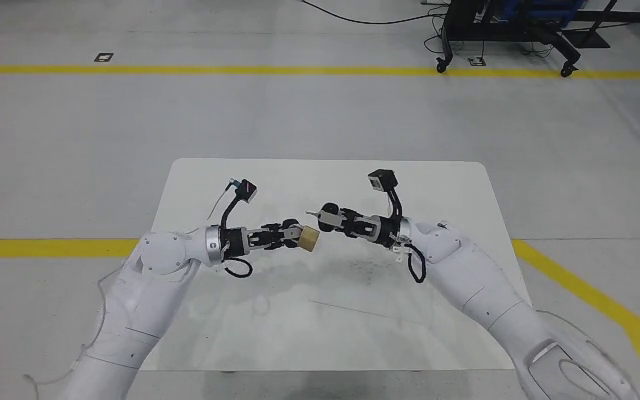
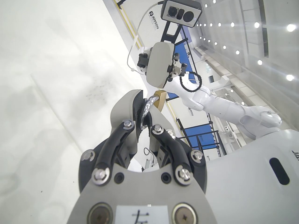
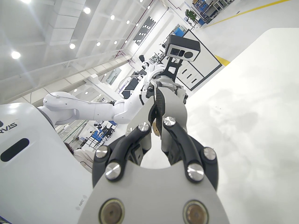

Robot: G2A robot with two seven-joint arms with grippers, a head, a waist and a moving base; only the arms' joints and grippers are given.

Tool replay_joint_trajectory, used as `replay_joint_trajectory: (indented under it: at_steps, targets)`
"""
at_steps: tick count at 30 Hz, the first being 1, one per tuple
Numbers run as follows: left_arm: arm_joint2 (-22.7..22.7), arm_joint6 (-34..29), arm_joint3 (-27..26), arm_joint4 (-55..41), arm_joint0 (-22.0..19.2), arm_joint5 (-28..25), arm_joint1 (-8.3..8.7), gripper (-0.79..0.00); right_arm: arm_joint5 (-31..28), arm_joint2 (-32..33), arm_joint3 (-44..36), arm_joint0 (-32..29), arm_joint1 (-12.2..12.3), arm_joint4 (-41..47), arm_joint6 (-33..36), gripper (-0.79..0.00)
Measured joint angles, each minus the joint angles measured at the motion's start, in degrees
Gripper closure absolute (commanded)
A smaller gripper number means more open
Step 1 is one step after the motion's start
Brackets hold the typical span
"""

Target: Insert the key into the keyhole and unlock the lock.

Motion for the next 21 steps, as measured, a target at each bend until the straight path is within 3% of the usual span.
replay_joint_trajectory:
  at_steps: [5,14,21]
  targets:
    - [-0.2,-1.2,1.0,-1.9,-0.3,-0.6,0.08,0.0,0.9,-1.9,1.3,1.9,-1.5,1.2,1.6,0.0]
    - [-0.4,1.0,1.2,-0.3,-2.8,4.3,0.15,0.0,-1.0,-1.8,1.8,2.3,-2.2,4.3,6.1,0.0]
    - [-0.4,1.4,-0.1,3.9,-3.1,4.2,0.38,0.0,-1.4,0.9,3.0,2.0,-1.5,-2.8,2.6,0.0]
